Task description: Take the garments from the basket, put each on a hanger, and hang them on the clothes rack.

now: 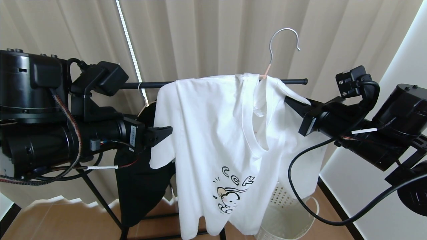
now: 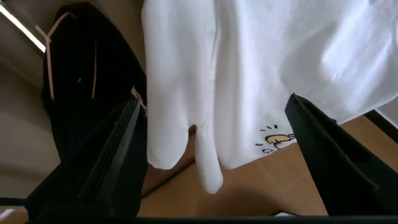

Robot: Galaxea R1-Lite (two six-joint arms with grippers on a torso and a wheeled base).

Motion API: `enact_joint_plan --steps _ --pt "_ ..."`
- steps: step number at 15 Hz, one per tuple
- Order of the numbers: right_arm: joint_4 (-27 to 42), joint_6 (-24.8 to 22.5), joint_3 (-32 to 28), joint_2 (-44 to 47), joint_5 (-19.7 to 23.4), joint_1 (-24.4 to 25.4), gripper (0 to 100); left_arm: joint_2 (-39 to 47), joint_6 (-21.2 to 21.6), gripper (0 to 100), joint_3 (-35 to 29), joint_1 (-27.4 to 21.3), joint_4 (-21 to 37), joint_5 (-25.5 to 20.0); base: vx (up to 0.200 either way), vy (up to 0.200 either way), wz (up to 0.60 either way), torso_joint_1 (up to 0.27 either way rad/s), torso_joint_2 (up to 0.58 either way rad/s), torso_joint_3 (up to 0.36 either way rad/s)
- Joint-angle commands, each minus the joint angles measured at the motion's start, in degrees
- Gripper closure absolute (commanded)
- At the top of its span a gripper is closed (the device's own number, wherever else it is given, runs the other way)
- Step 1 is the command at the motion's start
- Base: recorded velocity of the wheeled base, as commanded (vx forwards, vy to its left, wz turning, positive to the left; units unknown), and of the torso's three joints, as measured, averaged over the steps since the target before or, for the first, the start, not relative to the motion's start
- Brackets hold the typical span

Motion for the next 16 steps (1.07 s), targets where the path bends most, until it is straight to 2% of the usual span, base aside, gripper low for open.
enact_joint_plan --steps 1,7,8,15,16 --pt "0.0 -0.1 0.4 -0.2 0.0 0.0 100 2.4 -0.3 0 0.7 1.9 -1.1 -0.1 0.000 0.000 0.00 0.000 0.00 0.000" --pt "-0.1 -0.4 1.3 -0.9 0.8 0.1 100 10.2 -2.9 0 0.7 3.1 -6.3 0.3 0.000 0.000 0.00 0.000 0.00 0.000" --pt "-0.1 -0.4 1.3 -1.0 0.8 0.1 100 10.5 -3.1 100 0.7 3.1 -6.9 0.4 0.000 0.000 0.00 0.000 0.00 0.000" --pt "0.0 -0.3 1.0 -0.9 0.9 0.1 100 10.3 -4.3 100 2.1 5.1 -7.2 0.8 0.000 0.000 0.00 0.000 0.00 0.000" --pt "0.1 -0.3 0.8 -0.9 0.9 0.1 100 10.2 -5.8 100 2.9 5.6 -7.2 0.7 0.000 0.000 0.00 0.000 0.00 0.000"
